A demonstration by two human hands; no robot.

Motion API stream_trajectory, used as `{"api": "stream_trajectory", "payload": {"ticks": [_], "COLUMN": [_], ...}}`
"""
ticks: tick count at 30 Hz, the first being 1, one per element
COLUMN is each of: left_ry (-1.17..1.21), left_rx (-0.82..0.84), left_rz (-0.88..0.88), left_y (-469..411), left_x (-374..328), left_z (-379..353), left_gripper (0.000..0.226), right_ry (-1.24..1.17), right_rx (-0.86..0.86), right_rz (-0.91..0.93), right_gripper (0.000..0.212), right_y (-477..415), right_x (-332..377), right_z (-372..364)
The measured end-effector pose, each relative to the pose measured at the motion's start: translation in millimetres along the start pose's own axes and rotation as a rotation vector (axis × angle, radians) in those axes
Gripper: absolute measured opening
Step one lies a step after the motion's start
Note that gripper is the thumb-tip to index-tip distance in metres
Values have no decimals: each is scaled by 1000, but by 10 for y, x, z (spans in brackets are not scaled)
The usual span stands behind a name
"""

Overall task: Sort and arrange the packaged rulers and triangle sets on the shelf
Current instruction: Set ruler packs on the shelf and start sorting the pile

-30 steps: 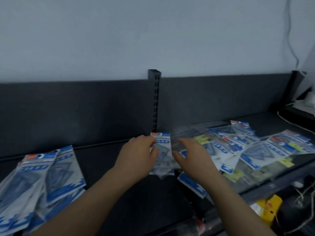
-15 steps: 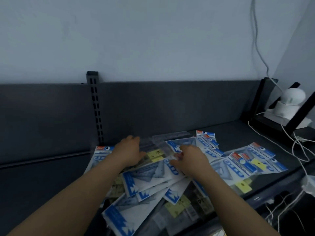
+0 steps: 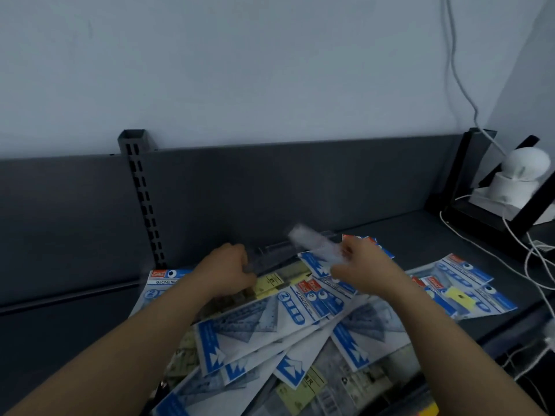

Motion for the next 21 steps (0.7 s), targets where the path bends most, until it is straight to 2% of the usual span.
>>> {"api": "stream_trajectory", "payload": {"ticks": [2, 5, 9, 12, 15, 18, 19, 21], "left_ry": [59, 106, 44, 38, 10, 44, 45, 54], "left_rx": [-19, -23, -15, 20, -33, -47, -53, -76], "left_rz": [-16, -55, -102, -133, -218, -257, -261, -269], "left_y": [-48, -115, -174, -147, -99, -51, -34, 7], "left_x": [-37, -138, -227, -245, -230, -145, -113, -55], "left_z": [-9, -37, -44, -22, 43, 63, 59, 57], "left_gripper": [44, 65, 38, 29, 16, 14, 13, 12], "right_ry": [-46, -57, -44, -18, -33, 84, 124, 149], "right_rx": [-52, -42, 56, 49, 32, 31, 37, 29], "right_rz": [-16, -54, -136, -150, -131, -53, -22, 30], "right_gripper": [14, 15, 27, 33, 24, 9, 14, 45], "right_y": [-95, -242, -379, -448, -489, -525, -536, -544], "right_x": [-64, -139, -256, -313, -266, -190, -172, -141], "right_z": [130, 133, -108, -217, -199, -184, -193, -221]}}
Point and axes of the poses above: each hand's wrist, its own y-axis away from the middle knuckle, its own z-axis out of the back of the hand, x = y × z, the point moved 2 cm from there along -y, towards the middle knuckle, and after that the axes turned 3 degrees about -y, right-handed, at the moved point
